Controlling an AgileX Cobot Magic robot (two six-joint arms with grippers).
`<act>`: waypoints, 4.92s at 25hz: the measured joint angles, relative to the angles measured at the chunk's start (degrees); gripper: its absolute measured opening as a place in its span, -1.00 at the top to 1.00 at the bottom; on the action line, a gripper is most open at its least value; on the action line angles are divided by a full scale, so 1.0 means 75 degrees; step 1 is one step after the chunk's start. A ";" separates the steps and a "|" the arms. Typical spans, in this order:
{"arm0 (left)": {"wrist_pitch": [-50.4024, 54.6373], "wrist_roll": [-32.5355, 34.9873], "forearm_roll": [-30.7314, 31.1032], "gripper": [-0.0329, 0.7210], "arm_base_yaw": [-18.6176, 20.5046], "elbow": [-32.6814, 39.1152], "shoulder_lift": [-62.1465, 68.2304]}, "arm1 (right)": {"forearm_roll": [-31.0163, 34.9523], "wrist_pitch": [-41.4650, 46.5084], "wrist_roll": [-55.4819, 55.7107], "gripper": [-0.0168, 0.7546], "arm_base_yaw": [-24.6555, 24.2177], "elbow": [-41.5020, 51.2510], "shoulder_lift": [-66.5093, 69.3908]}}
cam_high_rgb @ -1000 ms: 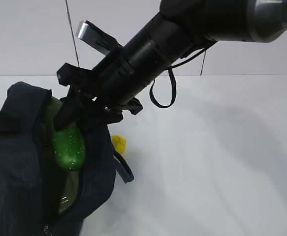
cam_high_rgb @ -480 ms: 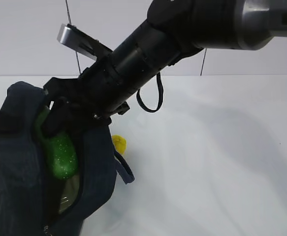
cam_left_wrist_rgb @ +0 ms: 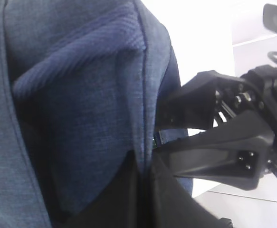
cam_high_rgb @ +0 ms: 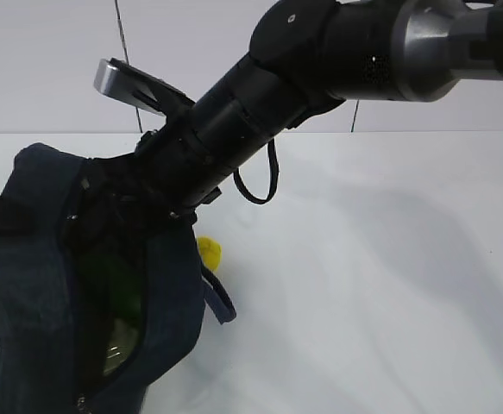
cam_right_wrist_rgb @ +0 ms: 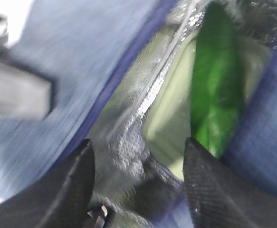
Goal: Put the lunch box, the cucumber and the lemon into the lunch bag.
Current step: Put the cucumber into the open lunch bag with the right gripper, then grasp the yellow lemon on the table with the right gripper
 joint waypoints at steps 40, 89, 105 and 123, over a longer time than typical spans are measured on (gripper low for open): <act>0.0438 0.0013 0.0765 0.93 0.0872 0.0000 0.0000 | -0.3181 -0.1301 0.0858 -0.22 -0.0957 0.0521 -0.0675; 0.0171 -0.0366 0.1742 0.93 0.0872 0.0000 -0.0033 | -0.2714 -0.3178 -0.9817 -0.51 -0.0578 0.0930 0.0929; 0.0143 -0.0366 0.1753 0.93 0.0872 0.0000 -0.0033 | -0.2193 -0.2921 -0.9882 -0.51 -0.0574 0.0390 0.1415; 0.0127 -0.0366 0.1753 0.93 0.0872 0.0000 -0.0033 | -0.2176 -0.2783 -0.9899 -0.51 -0.0561 0.0390 0.1615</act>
